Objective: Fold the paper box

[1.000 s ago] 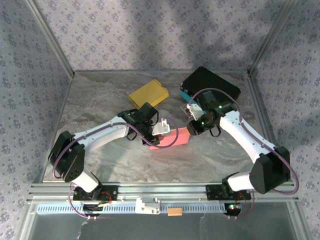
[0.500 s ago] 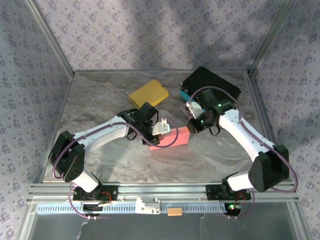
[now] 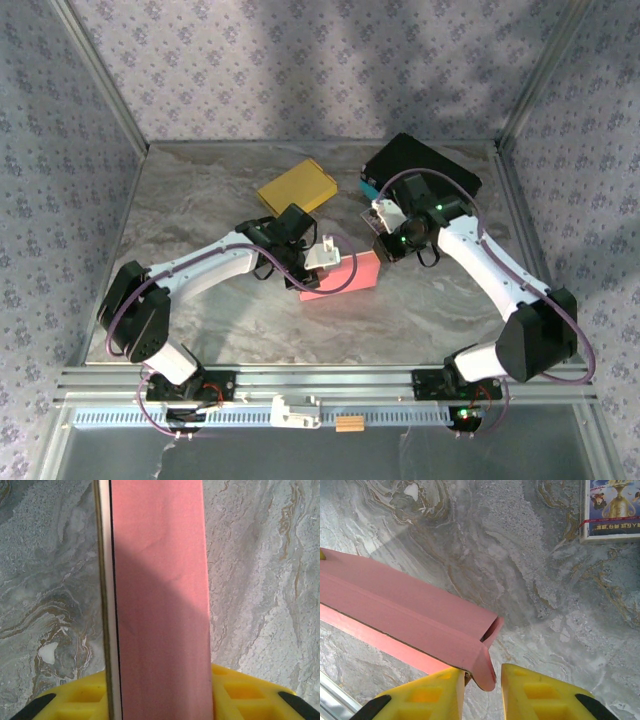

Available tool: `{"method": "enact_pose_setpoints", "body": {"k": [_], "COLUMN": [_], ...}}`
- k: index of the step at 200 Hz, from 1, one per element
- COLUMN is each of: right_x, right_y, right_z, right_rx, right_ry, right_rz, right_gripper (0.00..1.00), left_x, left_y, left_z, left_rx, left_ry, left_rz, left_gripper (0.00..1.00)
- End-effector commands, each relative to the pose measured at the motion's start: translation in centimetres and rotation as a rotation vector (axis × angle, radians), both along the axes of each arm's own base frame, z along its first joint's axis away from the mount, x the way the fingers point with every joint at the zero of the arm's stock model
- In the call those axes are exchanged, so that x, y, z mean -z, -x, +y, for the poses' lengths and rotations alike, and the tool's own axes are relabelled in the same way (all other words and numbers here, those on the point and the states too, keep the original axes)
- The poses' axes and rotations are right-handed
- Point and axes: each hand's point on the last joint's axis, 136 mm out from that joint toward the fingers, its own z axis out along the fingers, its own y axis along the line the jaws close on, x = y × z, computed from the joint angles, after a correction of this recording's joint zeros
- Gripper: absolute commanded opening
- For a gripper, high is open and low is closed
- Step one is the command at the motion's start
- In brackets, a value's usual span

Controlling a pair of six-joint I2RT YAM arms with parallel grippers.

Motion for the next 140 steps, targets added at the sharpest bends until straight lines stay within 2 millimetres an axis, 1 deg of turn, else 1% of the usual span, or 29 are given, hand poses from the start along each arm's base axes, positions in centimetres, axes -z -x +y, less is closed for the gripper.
{"method": "enact_pose_setpoints", "body": {"k": [1, 39, 76, 107, 140], "right_x": [0.41, 0.43, 0.56, 0.11, 0.18], "right_y": [0.20, -0.05, 0.01, 0.13, 0.38], "right_z": [-0.09, -0.09, -0.03, 0.28, 0.53], "right_rx": [-0.003, 0.006, 0.011, 0.054, 0.124], "right_ry": [0.015, 0.020, 0.030, 0.017, -0.012], "right_rz": [0.013, 0.008, 0.013, 0.042, 0.095], "right_gripper": [0.24, 0.17, 0.07, 0.02, 0.00], "left_x": [-0.62, -0.60, -0.73, -0.90, -0.79], "left_y": [0.29, 0.28, 0.10, -0.15, -0.29], "left_z": [-0.43, -0.43, -0.48, -0.51, -0.54], "left_rx": [0.026, 0.027, 0.021, 0.009, 0.000], "left_ry": [0.014, 0.014, 0.016, 0.015, 0.011], "left_rz": [0.018, 0.018, 0.014, 0.006, 0.005], "left_gripper": [0.38, 0.38, 0.38, 0.38, 0.34]}}
